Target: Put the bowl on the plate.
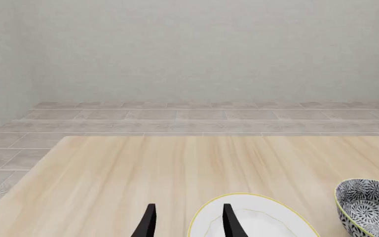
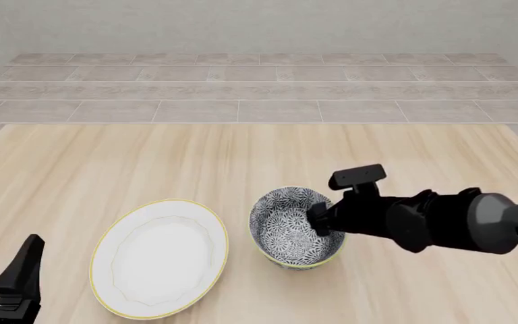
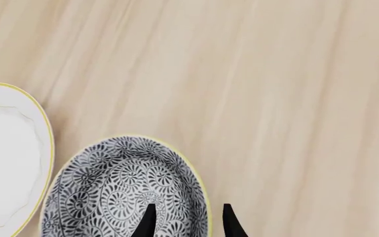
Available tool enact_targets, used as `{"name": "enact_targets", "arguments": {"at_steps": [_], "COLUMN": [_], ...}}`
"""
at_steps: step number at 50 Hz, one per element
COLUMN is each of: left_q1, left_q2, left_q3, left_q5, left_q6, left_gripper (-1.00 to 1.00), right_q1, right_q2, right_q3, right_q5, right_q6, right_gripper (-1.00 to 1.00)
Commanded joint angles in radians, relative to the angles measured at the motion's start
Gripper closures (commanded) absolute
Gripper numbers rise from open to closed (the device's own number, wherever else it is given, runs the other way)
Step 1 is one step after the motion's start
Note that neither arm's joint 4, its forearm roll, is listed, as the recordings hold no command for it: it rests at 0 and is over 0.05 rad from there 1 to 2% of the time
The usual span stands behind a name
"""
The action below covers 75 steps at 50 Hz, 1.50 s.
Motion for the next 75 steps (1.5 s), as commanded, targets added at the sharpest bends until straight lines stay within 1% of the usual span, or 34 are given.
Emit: {"name": "enact_targets", "arguments": {"at_steps": [1,12,25,26,29,37,48,55,70,72,74,75], "left_q1": [0.000,0.000,0.000,0.000,0.000,0.000,0.000,0.000,0.000,0.000,0.000,0.000], "left_q2": [0.000,0.000,0.000,0.000,0.000,0.000,0.000,0.000,0.000,0.000,0.000,0.000], "left_q3": [0.000,0.000,0.000,0.000,0.000,0.000,0.000,0.000,0.000,0.000,0.000,0.000], "left_q5": [0.000,0.000,0.000,0.000,0.000,0.000,0.000,0.000,0.000,0.000,0.000,0.000], "left_q6": [0.000,0.000,0.000,0.000,0.000,0.000,0.000,0.000,0.000,0.000,0.000,0.000], "left_gripper": [-1.00,-1.00,-1.00,-1.00,-1.00,-1.00,-1.00,-1.00,-1.00,-1.00,-1.00,-1.00], "right_q1": [0.006,0.006,0.009,-0.001,-0.009,-0.012,-0.037,-0.043,-0.026,-0.024,-0.011,-0.012], "right_q2": [0.019,0.028,0.025,0.022,0.015,0.008,0.001,-0.010,-0.057,-0.059,-0.061,-0.063], "right_q3": [0.014,0.018,0.018,0.020,0.022,0.022,0.032,0.036,0.027,0.027,0.026,0.026], "right_q5": [-0.029,-0.036,-0.039,-0.041,-0.044,-0.040,-0.044,-0.040,-0.015,-0.015,-0.016,-0.016], "right_q6": [0.022,0.026,0.018,0.012,0.000,-0.008,-0.021,-0.012,0.006,0.016,0.039,0.036], "right_gripper": [-1.00,-1.00,-1.00,1.00,1.00,1.00,1.00,1.00,1.00,1.00,1.00,1.00]}}
